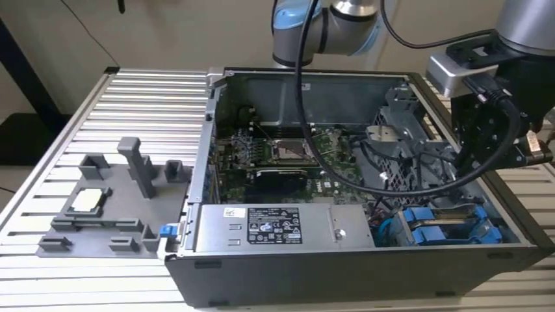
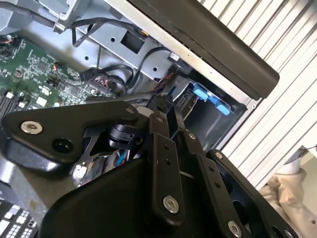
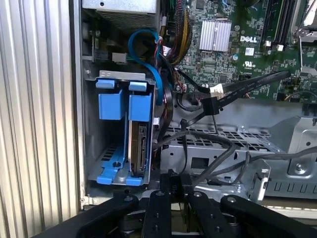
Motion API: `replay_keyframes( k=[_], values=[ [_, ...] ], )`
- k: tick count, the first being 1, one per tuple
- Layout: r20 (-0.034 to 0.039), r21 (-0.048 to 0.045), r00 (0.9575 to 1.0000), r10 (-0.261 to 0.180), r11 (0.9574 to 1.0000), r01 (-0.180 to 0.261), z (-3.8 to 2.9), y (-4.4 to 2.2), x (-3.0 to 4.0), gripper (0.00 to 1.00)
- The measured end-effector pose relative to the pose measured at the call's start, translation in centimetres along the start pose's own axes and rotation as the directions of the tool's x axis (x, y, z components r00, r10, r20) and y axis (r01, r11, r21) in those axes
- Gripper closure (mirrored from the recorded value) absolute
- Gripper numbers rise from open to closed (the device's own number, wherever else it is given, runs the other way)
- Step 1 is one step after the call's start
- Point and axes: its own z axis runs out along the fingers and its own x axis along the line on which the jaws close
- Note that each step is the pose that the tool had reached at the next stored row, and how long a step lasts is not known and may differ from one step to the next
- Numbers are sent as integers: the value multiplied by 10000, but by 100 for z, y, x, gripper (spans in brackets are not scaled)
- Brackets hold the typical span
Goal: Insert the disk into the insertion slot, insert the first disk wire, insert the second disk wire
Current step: 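Insert the first disk wire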
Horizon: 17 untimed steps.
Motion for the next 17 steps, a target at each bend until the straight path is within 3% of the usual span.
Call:
replay_keyframes(
  k=[2,6,13,14,15,17],
  values=[
    [19,-253,10000,5,9997,-5,4,-17,26,80],
    [56,-844,10000,18,9964,-13,15,-64,62,80],
    [115,-1745,9999,41,9847,-20,42,-161,121,80],
    [131,-1811,9999,45,9835,-20,48,-176,127,80],
    [204,-1820,9998,59,9833,-21,53,-186,133,80],
    [421,-1815,9991,99,9834,-21,62,-202,146,80]
  ],
)
